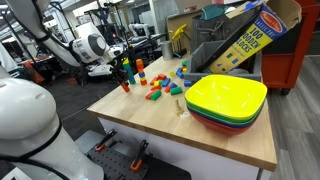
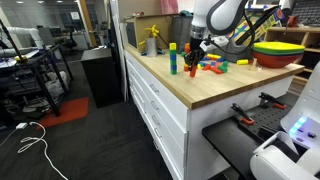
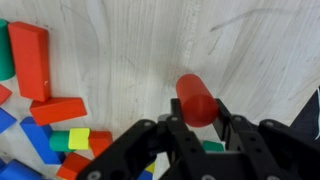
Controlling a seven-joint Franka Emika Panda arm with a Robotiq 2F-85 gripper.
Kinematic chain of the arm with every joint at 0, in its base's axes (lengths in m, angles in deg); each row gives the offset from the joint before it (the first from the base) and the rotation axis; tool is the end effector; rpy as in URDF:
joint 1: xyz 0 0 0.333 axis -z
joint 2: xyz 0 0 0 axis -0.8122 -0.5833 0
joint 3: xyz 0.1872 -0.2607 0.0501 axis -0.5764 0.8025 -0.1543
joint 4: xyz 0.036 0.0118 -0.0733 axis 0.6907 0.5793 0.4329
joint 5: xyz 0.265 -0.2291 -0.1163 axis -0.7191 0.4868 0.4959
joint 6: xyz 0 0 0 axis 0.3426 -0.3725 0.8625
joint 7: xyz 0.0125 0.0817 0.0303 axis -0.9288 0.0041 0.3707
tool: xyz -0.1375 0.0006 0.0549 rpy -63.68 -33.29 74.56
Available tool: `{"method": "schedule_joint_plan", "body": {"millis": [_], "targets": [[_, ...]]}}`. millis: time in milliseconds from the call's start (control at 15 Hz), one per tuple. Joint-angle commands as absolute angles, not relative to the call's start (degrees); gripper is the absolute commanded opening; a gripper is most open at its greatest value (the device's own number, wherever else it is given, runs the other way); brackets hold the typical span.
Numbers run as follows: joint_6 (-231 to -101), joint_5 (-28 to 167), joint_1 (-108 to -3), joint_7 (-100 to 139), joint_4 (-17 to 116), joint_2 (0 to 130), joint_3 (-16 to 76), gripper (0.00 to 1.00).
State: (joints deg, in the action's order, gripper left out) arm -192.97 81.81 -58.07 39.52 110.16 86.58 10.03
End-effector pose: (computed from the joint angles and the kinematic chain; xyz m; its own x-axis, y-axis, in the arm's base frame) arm 0.4036 0.1525 0.2776 0.9545 0.1498 0.2577 0.1394 -0.9885 0.0583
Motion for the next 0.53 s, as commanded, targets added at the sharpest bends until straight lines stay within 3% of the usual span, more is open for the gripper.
{"method": "schedule_joint_plan", "body": {"millis": [0,67,200,467], "targets": [[-191.54,81.78,-57.28,40.24,108.24,84.65,10.41,0.13],[-191.53,81.14,-57.34,39.8,108.12,84.31,10.48,0.59],[-191.55,79.95,-57.55,39.43,107.97,83.52,10.58,0.65],[-191.95,76.57,-57.96,37.97,108.35,83.13,10.53,0.95]]}}
